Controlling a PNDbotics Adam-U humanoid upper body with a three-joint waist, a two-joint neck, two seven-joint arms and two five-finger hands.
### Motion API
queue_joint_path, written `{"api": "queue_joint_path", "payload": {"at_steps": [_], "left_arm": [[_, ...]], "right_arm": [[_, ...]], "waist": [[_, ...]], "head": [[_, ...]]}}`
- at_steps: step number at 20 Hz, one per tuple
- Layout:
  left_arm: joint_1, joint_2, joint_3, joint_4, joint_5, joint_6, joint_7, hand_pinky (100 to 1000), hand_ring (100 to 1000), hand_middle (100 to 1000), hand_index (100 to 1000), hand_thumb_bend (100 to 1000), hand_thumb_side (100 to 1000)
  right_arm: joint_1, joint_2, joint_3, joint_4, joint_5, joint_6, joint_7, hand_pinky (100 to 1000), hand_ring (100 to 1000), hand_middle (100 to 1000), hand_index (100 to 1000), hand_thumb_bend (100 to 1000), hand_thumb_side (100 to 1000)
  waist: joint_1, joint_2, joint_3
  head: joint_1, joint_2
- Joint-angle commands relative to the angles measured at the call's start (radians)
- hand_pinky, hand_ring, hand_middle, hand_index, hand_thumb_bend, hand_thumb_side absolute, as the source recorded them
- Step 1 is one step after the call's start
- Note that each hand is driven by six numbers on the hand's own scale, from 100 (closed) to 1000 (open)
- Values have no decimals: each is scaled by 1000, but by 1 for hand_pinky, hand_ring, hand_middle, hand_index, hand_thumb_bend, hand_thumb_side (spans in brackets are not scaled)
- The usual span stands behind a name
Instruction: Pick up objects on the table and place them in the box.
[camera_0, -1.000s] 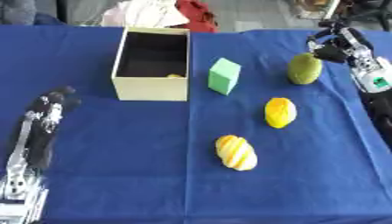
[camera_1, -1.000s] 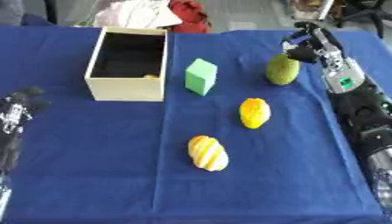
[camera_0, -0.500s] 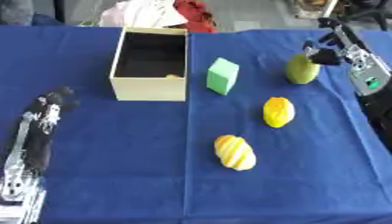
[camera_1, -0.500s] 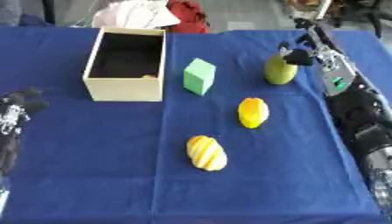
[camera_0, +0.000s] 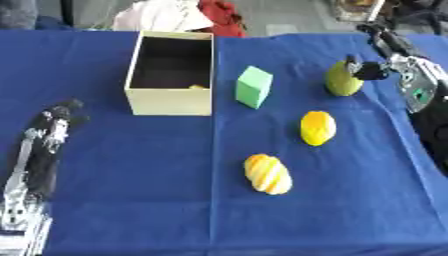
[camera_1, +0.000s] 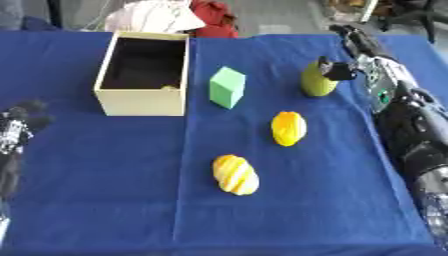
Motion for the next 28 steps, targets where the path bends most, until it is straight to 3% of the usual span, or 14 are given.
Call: {"api": "queue_joint_path", "payload": {"at_steps": [1, 5, 8, 15, 19, 22, 23, 27, 28], "left_arm": [[-6, 16, -1, -12, 0, -1, -2, 891, 726, 749, 796, 100, 684], [-6, 16, 0, -12, 0, -1, -2, 891, 726, 749, 796, 100, 685], [-6, 16, 0, -12, 0, -1, -2, 892, 726, 749, 796, 100, 685], [-6, 16, 1, -12, 0, -1, -2, 892, 725, 749, 797, 100, 685], [-7, 17, 1, -12, 0, -1, -2, 892, 725, 748, 797, 100, 685], [-7, 16, 1, -12, -1, -1, -2, 892, 725, 748, 797, 100, 686], [-7, 16, 1, -12, -1, -1, -2, 892, 725, 748, 797, 100, 686], [-6, 17, 2, -12, -1, -1, -1, 892, 725, 748, 797, 100, 686], [-6, 17, 3, -12, -1, -1, -1, 892, 725, 748, 797, 100, 686]], "right_arm": [[-15, -20, -4, -5, 29, -7, 52, 897, 870, 939, 1000, 100, 302], [-18, -29, -2, -14, 38, -38, 134, 899, 871, 920, 1000, 100, 483], [-20, -38, -1, -30, 36, -60, 202, 901, 873, 916, 1000, 100, 559], [-13, -40, 12, -4, 96, -54, 338, 917, 894, 930, 1000, 100, 862], [-11, -40, 20, 22, 133, -69, 399, 912, 886, 915, 999, 100, 950], [-12, -41, 22, 37, 150, -84, 443, 898, 855, 867, 969, 100, 863], [-12, -42, 22, 39, 154, -87, 456, 886, 830, 833, 941, 100, 793], [-15, -43, 20, 30, 157, -98, 481, 827, 722, 635, 766, 100, 414], [-16, -44, 18, 22, 157, -99, 477, 795, 663, 561, 709, 100, 285]], "waist": [[15, -16, 0], [15, -15, -1], [14, -15, -3], [15, -16, -1], [14, -15, -1], [13, -15, -2], [13, -15, -2], [12, -16, -2], [12, -16, -2]], "head": [[-1, 5], [-1, 5], [-1, 5], [-1, 5], [-1, 5], [0, 5], [0, 5], [0, 5], [0, 5]]}}
